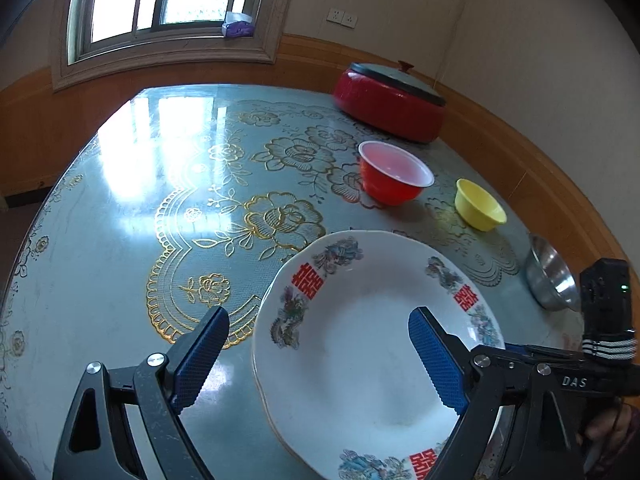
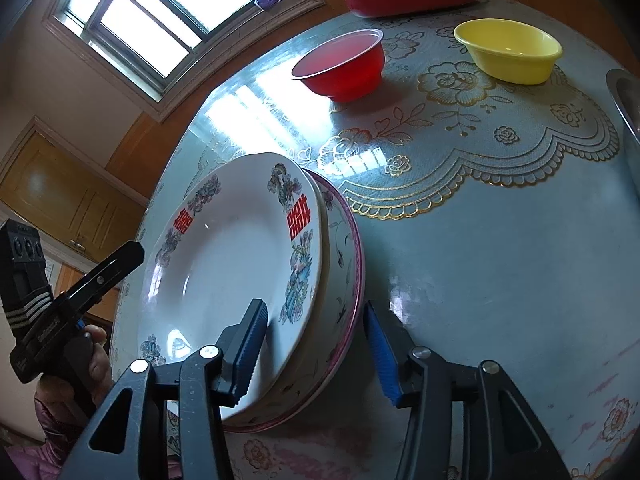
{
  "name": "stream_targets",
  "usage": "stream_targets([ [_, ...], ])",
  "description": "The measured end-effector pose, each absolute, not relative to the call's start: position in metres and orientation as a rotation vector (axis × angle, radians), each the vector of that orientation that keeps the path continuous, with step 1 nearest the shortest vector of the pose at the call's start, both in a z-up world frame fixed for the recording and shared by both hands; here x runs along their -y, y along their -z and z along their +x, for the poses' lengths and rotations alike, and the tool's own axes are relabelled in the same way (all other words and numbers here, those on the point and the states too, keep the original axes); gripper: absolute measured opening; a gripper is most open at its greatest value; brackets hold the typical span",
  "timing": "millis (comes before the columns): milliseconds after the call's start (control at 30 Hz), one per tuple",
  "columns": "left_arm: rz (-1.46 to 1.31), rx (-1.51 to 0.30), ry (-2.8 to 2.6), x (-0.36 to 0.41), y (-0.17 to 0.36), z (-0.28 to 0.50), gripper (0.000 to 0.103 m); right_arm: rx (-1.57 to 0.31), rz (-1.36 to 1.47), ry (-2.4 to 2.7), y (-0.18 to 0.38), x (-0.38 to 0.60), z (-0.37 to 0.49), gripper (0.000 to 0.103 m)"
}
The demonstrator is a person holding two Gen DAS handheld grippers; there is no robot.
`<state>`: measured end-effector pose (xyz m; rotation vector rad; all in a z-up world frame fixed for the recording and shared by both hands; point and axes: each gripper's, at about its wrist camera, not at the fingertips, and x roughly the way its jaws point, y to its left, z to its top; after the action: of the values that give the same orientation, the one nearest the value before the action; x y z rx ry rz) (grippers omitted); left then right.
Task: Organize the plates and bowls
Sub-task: 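Move both tools away from the plate stack toward the steel bowl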
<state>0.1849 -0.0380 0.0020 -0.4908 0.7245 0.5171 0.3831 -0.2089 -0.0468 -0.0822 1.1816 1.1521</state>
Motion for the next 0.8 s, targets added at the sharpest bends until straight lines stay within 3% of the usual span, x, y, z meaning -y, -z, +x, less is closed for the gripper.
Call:
stream_targets([
  [100, -0.499, -0.749, -0.486, 0.040, 0.005, 0.189, 0.090, -1.170, -0.093, -1.138, 0.046, 0.211, 0.382, 0.058],
  [800, -0.441, -0.757, -0.526, 0.072, 0.000, 0.177, 0.094, -1.101, -0.183, -1.151, 0.045, 0.201, 0.371, 0.060],
])
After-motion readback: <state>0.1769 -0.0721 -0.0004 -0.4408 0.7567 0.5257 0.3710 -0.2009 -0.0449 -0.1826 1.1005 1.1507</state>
